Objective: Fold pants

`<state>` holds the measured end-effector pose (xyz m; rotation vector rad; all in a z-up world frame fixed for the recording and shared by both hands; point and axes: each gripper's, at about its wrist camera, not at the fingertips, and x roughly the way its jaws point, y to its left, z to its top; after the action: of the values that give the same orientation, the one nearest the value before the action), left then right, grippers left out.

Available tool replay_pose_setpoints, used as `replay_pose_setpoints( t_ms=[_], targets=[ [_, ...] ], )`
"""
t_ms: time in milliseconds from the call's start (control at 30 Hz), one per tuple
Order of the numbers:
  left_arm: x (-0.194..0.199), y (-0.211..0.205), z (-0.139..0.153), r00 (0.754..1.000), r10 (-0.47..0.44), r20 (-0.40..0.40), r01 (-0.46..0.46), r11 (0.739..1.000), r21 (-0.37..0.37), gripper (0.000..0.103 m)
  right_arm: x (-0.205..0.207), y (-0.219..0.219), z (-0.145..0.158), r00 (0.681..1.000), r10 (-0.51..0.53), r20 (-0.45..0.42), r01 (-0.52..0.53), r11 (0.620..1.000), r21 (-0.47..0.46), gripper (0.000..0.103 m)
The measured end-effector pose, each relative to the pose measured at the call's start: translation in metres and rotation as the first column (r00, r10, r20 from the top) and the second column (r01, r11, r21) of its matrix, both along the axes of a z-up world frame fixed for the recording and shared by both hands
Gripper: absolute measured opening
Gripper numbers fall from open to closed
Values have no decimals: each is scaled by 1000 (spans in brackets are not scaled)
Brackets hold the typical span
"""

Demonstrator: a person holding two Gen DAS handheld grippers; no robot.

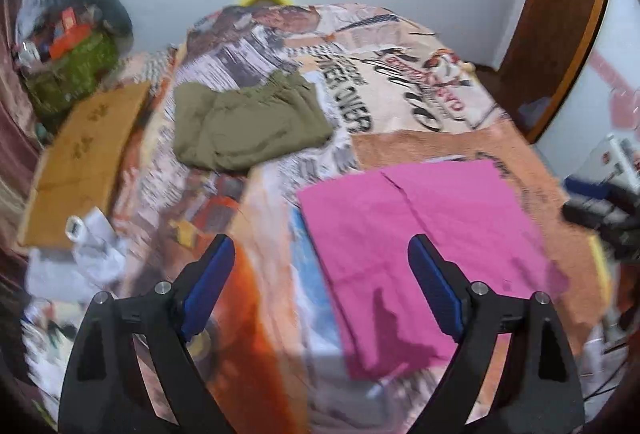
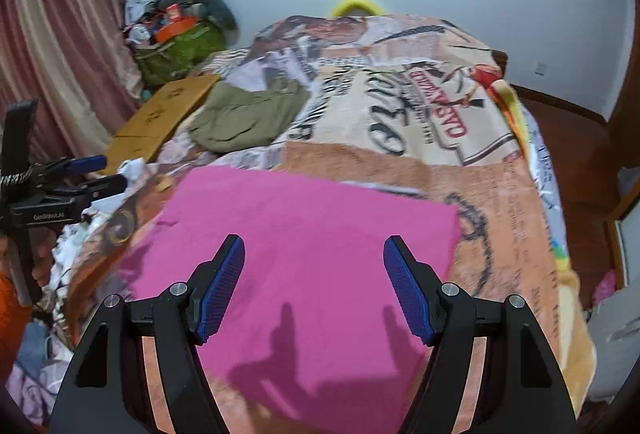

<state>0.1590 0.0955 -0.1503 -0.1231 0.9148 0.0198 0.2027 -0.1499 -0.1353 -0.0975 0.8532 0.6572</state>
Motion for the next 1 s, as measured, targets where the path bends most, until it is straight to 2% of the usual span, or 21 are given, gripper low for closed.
replay_pose_setpoints(
  t_ms=[100, 167, 400, 633, 733, 833, 1000],
  targets=[
    [-12, 1, -9, 999, 20, -34, -24, 994, -109, 90, -10, 8, -14, 1000, 13, -25, -13, 1000, -7, 68],
    [-18, 0, -17, 997, 35, -62, -44, 987, -156, 90, -11, 11, -26, 998, 14, -59, -15, 1000, -10, 68],
    [-39, -6, -40, 990, 24, -141, -49, 983, -178, 90, -6, 17, -77, 979, 0, -203, -16, 997, -78, 68],
    [-61, -20, -65, 973, -84, -217, 28, 967, -252, 90, -11, 16, -78, 983, 8, -185, -23, 997, -75, 70],
    [-65, -26, -66, 975, -85, -207, 35, 971, -236, 90, -13, 14, -79, 983, 12, -185, -24, 997, -67, 71],
    [-63, -30, -65, 973, -106, -205, 37, 949, -312, 91, -12, 14, -80, 983, 11, -184, -23, 998, -63, 71],
    [-56, -39, -63, 969, -140, -202, 50, 916, -398, 91, -14, 13, -81, 983, 10, -182, -20, 998, -55, 72]
  ],
)
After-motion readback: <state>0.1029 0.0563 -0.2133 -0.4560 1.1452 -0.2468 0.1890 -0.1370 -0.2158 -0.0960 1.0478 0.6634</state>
